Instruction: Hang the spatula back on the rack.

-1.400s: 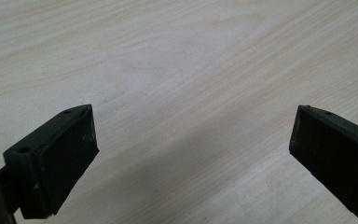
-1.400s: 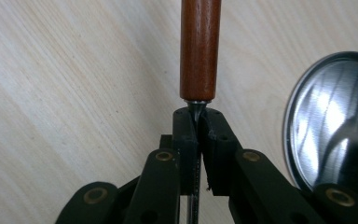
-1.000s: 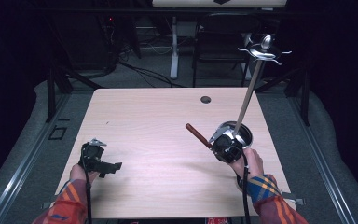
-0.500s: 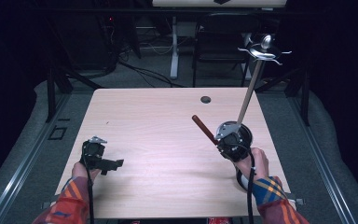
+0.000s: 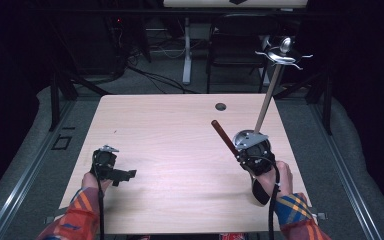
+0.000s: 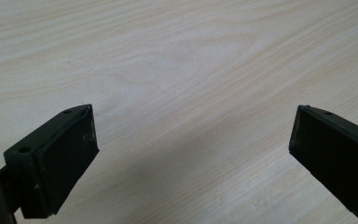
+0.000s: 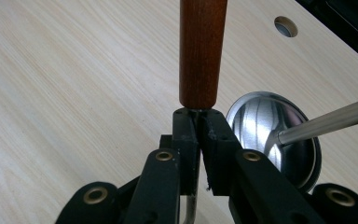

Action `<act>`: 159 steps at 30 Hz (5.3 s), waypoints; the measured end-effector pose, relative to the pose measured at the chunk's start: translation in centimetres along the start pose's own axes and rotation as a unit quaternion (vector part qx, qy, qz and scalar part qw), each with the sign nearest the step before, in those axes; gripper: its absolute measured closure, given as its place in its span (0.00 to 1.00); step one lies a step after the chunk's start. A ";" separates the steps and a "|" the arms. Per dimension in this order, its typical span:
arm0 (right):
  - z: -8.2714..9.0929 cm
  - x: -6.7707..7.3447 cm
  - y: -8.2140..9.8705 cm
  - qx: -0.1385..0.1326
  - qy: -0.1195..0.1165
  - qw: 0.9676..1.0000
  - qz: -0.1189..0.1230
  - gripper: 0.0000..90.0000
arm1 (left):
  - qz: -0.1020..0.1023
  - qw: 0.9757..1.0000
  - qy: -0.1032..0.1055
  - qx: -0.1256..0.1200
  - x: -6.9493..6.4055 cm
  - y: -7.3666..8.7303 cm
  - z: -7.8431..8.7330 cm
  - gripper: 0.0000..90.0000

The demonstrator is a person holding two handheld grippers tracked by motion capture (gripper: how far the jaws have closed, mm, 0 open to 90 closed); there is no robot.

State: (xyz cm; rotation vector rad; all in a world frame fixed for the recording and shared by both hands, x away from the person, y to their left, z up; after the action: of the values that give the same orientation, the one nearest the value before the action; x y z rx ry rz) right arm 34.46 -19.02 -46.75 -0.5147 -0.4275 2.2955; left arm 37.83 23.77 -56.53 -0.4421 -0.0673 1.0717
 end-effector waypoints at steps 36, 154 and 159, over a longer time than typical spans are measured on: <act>4.0 -3.8 2.7 -0.080 0.039 0.988 -0.124 0.93 | -0.022 1.000 -0.005 -0.002 -0.6 -0.9 -0.1 0.01; 8.8 -13.1 2.9 -0.193 0.083 0.950 -0.230 0.93 | -0.020 1.000 -0.007 -0.006 -0.2 -0.3 0.1 0.01; 9.3 -13.3 2.9 -0.199 0.083 0.948 -0.232 0.93 | -0.019 1.000 -0.008 -0.006 -0.1 -0.3 0.1 0.02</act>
State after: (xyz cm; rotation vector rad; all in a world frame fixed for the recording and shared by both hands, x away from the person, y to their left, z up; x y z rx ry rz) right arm 36.97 -32.03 -36.92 -0.7130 -0.8399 1.7009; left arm 37.97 23.57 -56.37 -0.4422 -0.0968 1.0378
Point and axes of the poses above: each handheld gripper's, and its own axes: z roughly backward along the jaws, y roughly out of its underside, x roughly to its left, the point moved 3 cm from there along -z, roughly forward along the jaws, and after that the axes turned 12 degrees about x, right-handed, at the moved point
